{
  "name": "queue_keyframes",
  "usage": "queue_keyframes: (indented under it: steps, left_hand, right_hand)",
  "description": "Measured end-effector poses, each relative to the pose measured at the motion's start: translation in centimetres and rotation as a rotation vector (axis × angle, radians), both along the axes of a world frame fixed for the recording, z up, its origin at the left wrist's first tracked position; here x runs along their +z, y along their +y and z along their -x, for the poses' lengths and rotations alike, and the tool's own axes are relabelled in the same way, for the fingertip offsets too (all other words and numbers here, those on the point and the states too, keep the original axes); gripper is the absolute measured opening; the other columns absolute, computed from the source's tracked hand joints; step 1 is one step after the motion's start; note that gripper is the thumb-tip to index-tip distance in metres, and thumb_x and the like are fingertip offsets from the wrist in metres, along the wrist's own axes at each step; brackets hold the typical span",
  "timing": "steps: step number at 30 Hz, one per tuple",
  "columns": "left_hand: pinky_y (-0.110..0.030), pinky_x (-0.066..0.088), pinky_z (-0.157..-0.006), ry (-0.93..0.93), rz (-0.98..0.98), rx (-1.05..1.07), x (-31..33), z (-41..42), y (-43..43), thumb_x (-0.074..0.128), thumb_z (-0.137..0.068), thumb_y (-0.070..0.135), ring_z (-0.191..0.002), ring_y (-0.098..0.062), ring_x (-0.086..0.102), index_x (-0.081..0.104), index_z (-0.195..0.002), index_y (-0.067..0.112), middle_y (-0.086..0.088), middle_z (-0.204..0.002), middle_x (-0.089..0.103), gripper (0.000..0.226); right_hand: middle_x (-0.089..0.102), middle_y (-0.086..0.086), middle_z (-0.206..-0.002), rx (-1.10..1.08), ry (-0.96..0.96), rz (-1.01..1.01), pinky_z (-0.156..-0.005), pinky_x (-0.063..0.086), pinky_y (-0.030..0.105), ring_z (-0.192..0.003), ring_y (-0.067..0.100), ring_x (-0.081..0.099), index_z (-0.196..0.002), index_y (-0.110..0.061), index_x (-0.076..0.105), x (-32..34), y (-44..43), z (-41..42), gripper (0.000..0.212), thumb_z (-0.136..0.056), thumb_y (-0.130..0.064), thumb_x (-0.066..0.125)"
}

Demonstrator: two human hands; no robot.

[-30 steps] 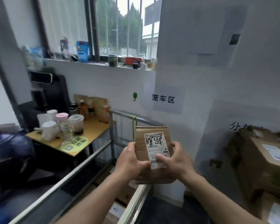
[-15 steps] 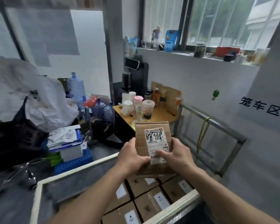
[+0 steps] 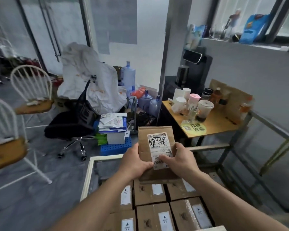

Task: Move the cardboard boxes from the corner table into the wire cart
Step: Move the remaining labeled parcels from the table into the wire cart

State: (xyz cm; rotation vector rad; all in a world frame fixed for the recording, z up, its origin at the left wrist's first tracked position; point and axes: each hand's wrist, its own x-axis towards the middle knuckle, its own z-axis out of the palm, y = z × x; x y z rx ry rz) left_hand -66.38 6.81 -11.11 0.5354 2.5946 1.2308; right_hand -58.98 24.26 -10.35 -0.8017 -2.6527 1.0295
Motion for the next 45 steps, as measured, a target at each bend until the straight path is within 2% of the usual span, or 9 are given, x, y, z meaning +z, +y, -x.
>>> queue_keyframes:
  steps: [3, 8, 16, 24, 29, 36, 40, 43, 45]
  left_hand:
    - [-0.023, 0.051, -0.079, -0.021, -0.009, -0.003, -0.9, 2.8, -2.1, 0.091, -0.069, 0.034, -0.096, -0.005, 0.06, 0.047, -0.111, 0.04, 0.017, -0.109, 0.061, 0.061]
    - [-0.023, 0.048, -0.08, -0.06, -0.015, 0.015, -2.5, 7.9, -5.8, 0.09, -0.07, 0.033, -0.1, -0.009, 0.058, 0.051, -0.13, 0.028, 0.013, -0.116, 0.06, 0.072]
    - [-0.014, 0.043, -0.068, -0.09, -0.014, -0.025, -4.2, 15.1, -10.8, 0.091, -0.07, 0.03, -0.085, 0.005, 0.054, 0.054, -0.124, 0.03, 0.024, -0.099, 0.057, 0.065]
    - [-0.03, 0.055, -0.086, -0.184, 0.001, 0.018, -7.9, 17.7, -12.8, 0.09, -0.069, 0.029, -0.099, -0.009, 0.062, 0.053, -0.124, 0.03, 0.015, -0.111, 0.062, 0.066]
    - [-0.026, 0.052, -0.085, -0.278, 0.058, 0.075, -12.9, 17.7, -13.4, 0.089, -0.07, 0.027, -0.101, -0.008, 0.062, 0.052, -0.122, 0.03, 0.012, -0.119, 0.065, 0.065]
    - [-0.02, 0.051, -0.08, -0.446, 0.201, 0.152, -23.6, 16.5, -13.1, 0.089, -0.069, 0.03, -0.102, -0.008, 0.06, 0.051, -0.127, 0.029, 0.014, -0.117, 0.059, 0.07]
    - [-0.031, 0.058, -0.086, -0.556, 0.265, 0.186, -30.5, 16.3, -12.6, 0.089, -0.069, 0.035, -0.105, -0.01, 0.063, 0.044, -0.136, 0.028, 0.009, -0.123, 0.062, 0.082]
    - [-0.02, 0.054, -0.065, -0.575, 0.341, 0.229, -35.7, 16.6, -12.3, 0.086, -0.074, 0.037, -0.092, -0.007, 0.064, 0.038, -0.14, 0.029, 0.012, -0.117, 0.063, 0.082]
    - [-0.018, 0.053, -0.063, -0.6, 0.374, 0.275, -39.1, 17.2, -12.1, 0.083, -0.079, 0.031, -0.091, -0.008, 0.064, 0.033, -0.147, 0.024, 0.009, -0.118, 0.064, 0.085]
  right_hand:
    - [0.067, -0.016, -0.092, 0.009, -0.014, 0.02, -0.078, 0.058, 0.035, -0.085, 0.004, 0.064, -0.097, -0.031, 0.057, -1.1, -1.8, 2.9, 0.046, -0.069, -0.056, 0.082]
    - [0.067, -0.017, -0.088, 0.026, -0.05, 0.048, -0.065, 0.053, 0.025, -0.079, -0.001, 0.064, -0.093, -0.032, 0.056, -2.0, -5.5, 8.1, 0.042, -0.069, -0.054, 0.083]
    - [0.066, -0.016, -0.086, 0.034, -0.095, 0.061, -0.052, 0.042, 0.015, -0.073, -0.003, 0.062, -0.09, -0.031, 0.053, -3.1, -10.6, 14.7, 0.038, -0.074, -0.047, 0.083]
    - [0.067, -0.016, -0.092, 0.074, -0.181, 0.08, -0.068, 0.06, 0.027, -0.08, 0.001, 0.066, -0.097, -0.031, 0.053, -7.2, -12.3, 18.5, 0.039, -0.075, -0.045, 0.083]
    - [0.066, -0.015, -0.094, 0.124, -0.274, 0.144, -0.062, 0.052, 0.021, -0.082, 0.0, 0.064, -0.095, -0.031, 0.052, -12.8, -12.7, 19.4, 0.039, -0.076, -0.044, 0.083]
    - [0.067, -0.014, -0.095, 0.201, -0.452, 0.223, -0.075, 0.061, 0.033, -0.085, 0.004, 0.067, -0.097, -0.032, 0.05, -24.6, -12.7, 19.1, 0.042, -0.075, -0.048, 0.081]
    - [0.067, -0.013, -0.093, 0.244, -0.544, 0.273, -0.069, 0.06, 0.025, -0.08, 0.001, 0.067, -0.096, -0.033, 0.047, -31.6, -12.5, 19.4, 0.041, -0.078, -0.045, 0.082]
    - [0.068, -0.013, -0.092, 0.27, -0.59, 0.31, -0.069, 0.061, 0.025, -0.079, 0.001, 0.068, -0.098, -0.031, 0.048, -36.7, -12.6, 20.5, 0.039, -0.081, -0.04, 0.082]
    - [0.068, -0.012, -0.094, 0.287, -0.613, 0.329, -0.074, 0.061, 0.028, -0.083, 0.003, 0.068, -0.103, -0.03, 0.05, -40.0, -12.8, 21.5, 0.039, -0.081, -0.038, 0.082]
